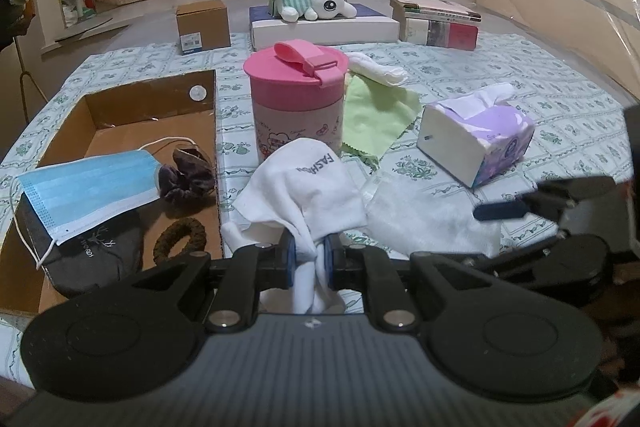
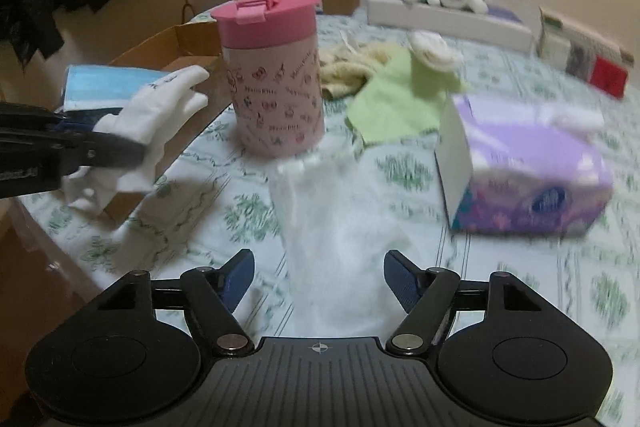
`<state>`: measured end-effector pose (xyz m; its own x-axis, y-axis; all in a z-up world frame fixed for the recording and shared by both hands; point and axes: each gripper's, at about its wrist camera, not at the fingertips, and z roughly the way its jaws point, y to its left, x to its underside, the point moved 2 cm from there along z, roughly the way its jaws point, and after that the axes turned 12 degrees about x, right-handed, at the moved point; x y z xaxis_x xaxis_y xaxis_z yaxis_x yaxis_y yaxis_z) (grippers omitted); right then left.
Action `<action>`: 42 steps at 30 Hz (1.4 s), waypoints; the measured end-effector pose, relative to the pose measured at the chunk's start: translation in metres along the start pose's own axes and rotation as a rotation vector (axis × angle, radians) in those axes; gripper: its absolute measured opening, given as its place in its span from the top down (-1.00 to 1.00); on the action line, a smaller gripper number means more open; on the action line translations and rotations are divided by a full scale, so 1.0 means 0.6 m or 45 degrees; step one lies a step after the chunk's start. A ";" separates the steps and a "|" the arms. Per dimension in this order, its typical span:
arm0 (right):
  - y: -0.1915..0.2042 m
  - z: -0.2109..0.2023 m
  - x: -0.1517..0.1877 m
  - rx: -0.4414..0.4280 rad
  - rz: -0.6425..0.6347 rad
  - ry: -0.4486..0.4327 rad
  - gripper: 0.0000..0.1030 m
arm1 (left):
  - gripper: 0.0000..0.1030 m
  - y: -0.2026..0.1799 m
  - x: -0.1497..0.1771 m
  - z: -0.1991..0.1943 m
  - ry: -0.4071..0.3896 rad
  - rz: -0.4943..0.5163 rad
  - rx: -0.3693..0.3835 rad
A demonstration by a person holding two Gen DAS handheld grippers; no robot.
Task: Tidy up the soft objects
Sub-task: 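Carry the white cloth in the left tool and mesh bag in the right tool to the box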
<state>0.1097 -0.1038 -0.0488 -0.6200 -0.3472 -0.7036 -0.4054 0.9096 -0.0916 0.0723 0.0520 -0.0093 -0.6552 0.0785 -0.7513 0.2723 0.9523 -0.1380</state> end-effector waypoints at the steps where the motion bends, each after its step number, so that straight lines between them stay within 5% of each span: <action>1: 0.002 0.009 -0.004 0.006 -0.042 -0.009 -0.43 | 0.76 0.001 0.000 0.001 0.002 -0.001 -0.001; 9: -0.007 0.064 -0.007 -0.068 -0.105 0.113 -0.46 | 0.76 0.008 0.006 0.019 0.027 -0.020 0.009; 14: -0.021 0.052 -0.005 -0.042 -0.033 0.129 0.83 | 0.76 0.008 0.006 0.020 0.029 -0.016 0.014; 16: -0.021 0.043 -0.004 -0.040 -0.015 0.145 0.94 | 0.76 0.006 0.005 0.016 0.024 -0.012 0.016; 27: -0.034 -0.050 0.008 -0.187 0.236 0.142 0.96 | 0.76 -0.007 0.008 -0.025 -0.016 0.001 0.000; 42: -0.026 -0.145 -0.024 -0.295 0.375 0.019 0.96 | 0.76 -0.004 0.008 -0.101 -0.102 -0.016 -0.053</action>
<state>0.0666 -0.1331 0.0239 -0.7419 -0.0830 -0.6654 -0.3481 0.8958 0.2763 0.0255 0.0683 0.0266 -0.5994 0.0444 -0.7992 0.2336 0.9647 -0.1217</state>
